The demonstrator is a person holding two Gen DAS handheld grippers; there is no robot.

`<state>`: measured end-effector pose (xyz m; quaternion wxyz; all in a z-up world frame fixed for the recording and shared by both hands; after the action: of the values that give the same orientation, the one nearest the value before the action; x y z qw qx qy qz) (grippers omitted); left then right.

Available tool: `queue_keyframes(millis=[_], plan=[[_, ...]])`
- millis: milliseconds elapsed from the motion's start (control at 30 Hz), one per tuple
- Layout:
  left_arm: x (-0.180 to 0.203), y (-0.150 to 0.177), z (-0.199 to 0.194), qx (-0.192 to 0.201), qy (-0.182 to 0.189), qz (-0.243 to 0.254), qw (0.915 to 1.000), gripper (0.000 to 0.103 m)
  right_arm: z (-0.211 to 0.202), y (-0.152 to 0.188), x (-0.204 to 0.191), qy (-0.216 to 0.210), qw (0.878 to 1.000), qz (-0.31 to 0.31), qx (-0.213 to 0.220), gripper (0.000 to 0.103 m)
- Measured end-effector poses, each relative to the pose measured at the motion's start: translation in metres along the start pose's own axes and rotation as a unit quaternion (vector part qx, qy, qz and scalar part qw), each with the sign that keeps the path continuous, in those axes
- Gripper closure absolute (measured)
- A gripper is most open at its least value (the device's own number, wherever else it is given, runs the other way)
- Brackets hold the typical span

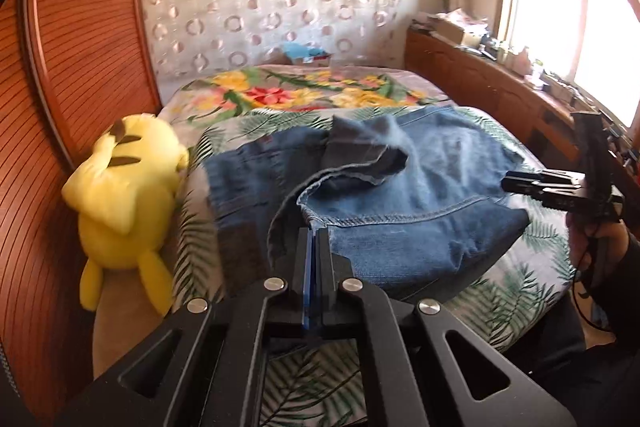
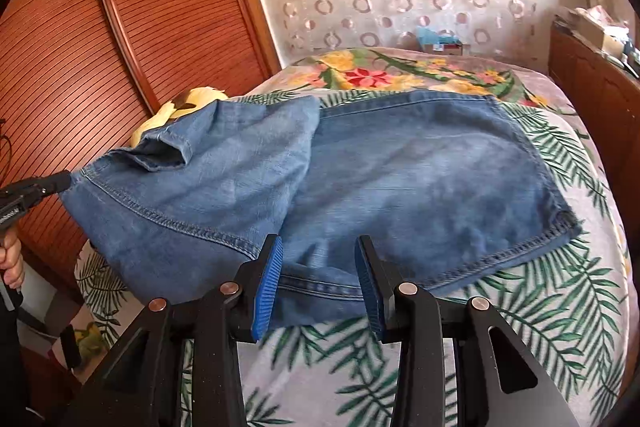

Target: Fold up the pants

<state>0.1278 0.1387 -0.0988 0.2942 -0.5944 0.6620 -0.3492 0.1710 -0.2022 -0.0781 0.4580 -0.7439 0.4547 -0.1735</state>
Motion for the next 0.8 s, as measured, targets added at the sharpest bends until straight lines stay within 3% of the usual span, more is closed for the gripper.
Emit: queue_keyframes(millis=[433,800], plan=[[-0.002,0.036,0.022,-0.042,-0.011,-0.001,0.999,0.101,0.026,-0.003,-0.022,-0.019,1.0,-0.016,-0.014,0.064],[-0.004,0.027,0.01,-0.027,-0.011,0.001,0.9996,0.101,0.047,0.001,-0.038,-0.012,0.999,-0.033,-0.026,0.064]])
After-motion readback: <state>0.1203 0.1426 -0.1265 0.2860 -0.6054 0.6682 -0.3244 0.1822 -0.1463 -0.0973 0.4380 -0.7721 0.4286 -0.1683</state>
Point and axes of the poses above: each gripper's, at about its wrist camera, not at the fingertips, and z roughly the way its jaws point, x to its right, y to its underside, the point moved 6 cm from there along z, roughly the way its jaws point, and after that the axes turned 6 degrees about x, right-handed, at the moved point
